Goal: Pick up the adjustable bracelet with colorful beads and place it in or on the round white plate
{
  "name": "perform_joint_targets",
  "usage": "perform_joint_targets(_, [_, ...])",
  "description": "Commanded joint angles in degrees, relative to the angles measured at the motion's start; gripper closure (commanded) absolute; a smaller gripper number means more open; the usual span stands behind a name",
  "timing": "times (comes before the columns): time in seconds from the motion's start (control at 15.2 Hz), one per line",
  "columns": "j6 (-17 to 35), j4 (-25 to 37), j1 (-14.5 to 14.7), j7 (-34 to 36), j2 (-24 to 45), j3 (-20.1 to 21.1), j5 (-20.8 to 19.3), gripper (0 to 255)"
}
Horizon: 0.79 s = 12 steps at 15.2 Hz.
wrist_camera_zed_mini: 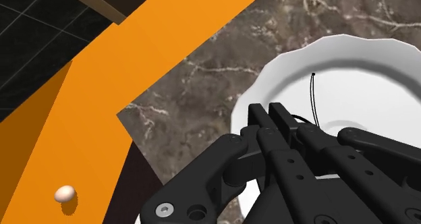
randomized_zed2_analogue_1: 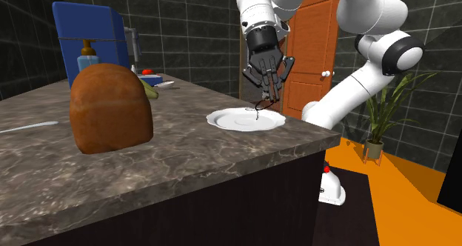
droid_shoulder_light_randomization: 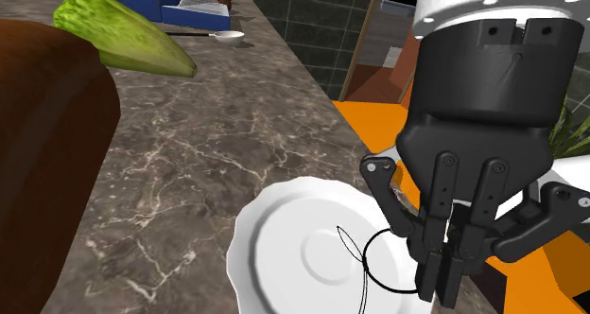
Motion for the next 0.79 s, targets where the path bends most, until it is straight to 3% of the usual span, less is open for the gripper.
perform_joint_targets(0.0, [-1.13, 1.98, -0.22, 0.75, 0.74, -0.50, -0.43, 255])
perform_joint_targets(0.26, [-2.92, 5.27, -0.50, 2.12, 1.94, -1.17, -0.94, 255])
perform_joint_targets(0.53, [-3.75, 10.55, -3.42, -0.59, 8.57, -2.43, -4.75, 255])
perform_joint_targets(0.73, [-2.19, 7.75, -3.23, -1.75, 7.58, -2.03, -4.46, 255])
